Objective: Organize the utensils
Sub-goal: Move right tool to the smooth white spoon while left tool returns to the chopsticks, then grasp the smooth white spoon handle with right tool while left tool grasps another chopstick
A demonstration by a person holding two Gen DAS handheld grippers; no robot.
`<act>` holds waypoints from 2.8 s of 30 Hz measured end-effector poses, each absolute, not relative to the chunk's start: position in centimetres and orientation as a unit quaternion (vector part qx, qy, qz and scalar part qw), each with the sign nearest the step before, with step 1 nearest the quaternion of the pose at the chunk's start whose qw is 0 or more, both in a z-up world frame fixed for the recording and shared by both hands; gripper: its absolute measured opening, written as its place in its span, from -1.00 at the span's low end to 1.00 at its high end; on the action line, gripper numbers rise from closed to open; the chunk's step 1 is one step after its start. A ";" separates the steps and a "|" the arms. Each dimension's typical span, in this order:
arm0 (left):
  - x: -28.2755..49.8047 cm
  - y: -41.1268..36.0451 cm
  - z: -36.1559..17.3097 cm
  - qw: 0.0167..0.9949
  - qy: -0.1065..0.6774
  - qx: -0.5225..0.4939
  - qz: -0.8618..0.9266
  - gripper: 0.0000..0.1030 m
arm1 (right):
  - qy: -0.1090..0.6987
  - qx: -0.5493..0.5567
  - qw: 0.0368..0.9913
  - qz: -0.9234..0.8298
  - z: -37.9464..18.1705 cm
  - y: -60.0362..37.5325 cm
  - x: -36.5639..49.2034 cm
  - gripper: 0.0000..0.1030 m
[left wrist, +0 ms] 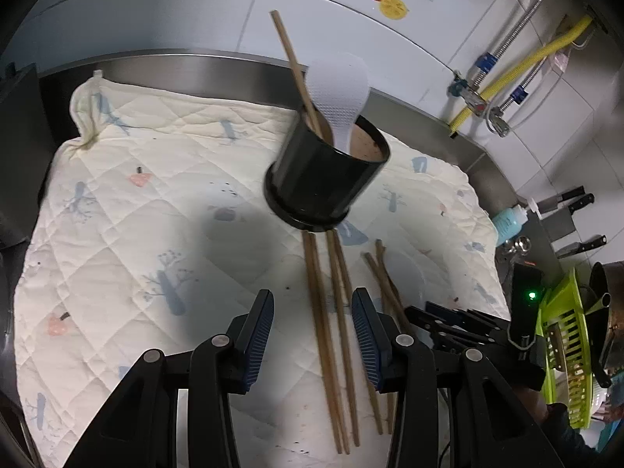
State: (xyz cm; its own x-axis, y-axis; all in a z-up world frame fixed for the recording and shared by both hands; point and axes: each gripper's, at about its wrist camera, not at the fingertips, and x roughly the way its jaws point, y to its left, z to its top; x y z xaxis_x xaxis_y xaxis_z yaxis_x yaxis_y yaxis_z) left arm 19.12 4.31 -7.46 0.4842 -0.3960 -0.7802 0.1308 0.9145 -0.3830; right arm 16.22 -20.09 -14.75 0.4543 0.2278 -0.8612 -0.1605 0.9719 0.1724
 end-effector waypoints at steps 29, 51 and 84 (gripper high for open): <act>25.9 -8.5 -15.7 0.786 0.555 -0.172 -0.212 -0.42 | 0.486 0.061 0.864 0.119 -14.7 -22.4 13.3 -0.53; 28.3 -9.5 -18.1 0.789 0.559 -0.177 -0.182 -0.68 | 0.474 0.059 0.869 0.131 -14.9 -22.4 12.8 -0.53; 23.6 -4.3 -4.5 0.866 0.399 -0.206 -0.222 -0.87 | 0.433 0.077 0.887 0.141 -12.6 -22.7 11.8 -0.83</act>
